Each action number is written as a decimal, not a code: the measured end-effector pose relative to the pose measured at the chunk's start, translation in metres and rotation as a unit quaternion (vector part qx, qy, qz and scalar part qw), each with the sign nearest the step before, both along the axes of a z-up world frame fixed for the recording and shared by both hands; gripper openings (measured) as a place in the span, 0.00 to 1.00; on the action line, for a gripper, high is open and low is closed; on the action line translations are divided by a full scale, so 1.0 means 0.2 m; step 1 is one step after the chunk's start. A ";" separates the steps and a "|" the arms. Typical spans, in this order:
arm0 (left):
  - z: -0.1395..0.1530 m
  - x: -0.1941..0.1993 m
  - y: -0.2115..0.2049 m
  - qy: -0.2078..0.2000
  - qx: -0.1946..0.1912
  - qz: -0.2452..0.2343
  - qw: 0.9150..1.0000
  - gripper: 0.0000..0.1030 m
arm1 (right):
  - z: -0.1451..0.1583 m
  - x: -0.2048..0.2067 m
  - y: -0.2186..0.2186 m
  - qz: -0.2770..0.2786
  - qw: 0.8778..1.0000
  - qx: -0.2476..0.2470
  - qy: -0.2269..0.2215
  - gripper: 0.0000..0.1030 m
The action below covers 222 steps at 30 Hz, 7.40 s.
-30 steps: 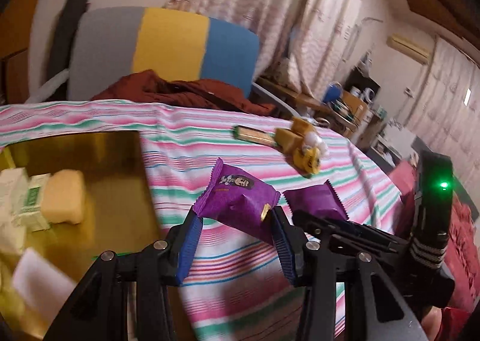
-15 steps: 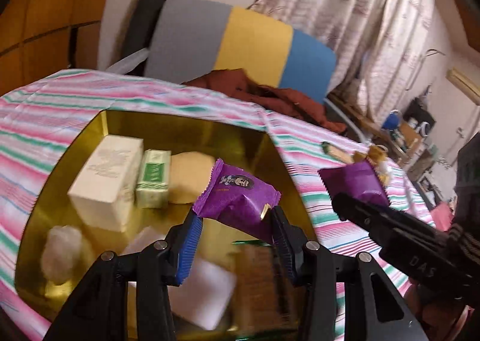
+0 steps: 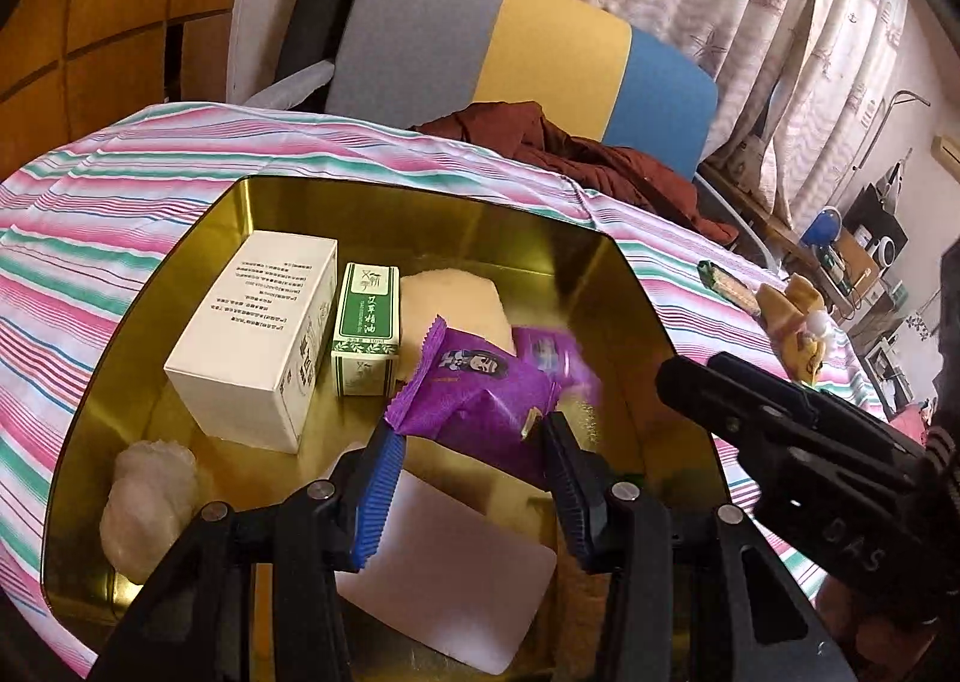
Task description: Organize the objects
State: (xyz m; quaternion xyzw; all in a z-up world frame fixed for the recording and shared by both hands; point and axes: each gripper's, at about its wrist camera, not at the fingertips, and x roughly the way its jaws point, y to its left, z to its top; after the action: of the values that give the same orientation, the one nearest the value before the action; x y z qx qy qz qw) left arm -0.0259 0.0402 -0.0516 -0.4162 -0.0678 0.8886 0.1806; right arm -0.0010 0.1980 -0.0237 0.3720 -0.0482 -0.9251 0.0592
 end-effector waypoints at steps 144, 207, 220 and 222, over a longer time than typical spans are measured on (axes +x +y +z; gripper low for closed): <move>-0.10 -0.03 1.28 -0.036 -0.098 -0.147 0.984 0.73 | -0.35 0.34 1.62 -0.344 0.938 0.036 -0.023 0.50; -0.04 0.20 1.01 0.048 -0.019 -0.201 0.978 0.57 | -0.15 0.50 1.12 -0.256 0.966 -0.036 0.017 0.39; 0.14 0.25 0.53 0.073 -0.005 -0.131 0.989 0.57 | 0.00 0.35 0.69 -0.146 0.987 -0.064 0.029 0.39; 0.16 0.23 0.42 0.074 -0.005 -0.106 0.992 0.57 | 0.01 0.32 0.61 -0.124 0.990 -0.068 0.029 0.39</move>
State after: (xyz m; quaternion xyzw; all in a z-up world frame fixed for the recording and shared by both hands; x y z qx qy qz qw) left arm 0.0202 0.1237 -0.0200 -0.3553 -0.0051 0.8931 0.2759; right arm 0.0625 0.3196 -0.0208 0.3317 -0.1554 -0.9301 -0.0294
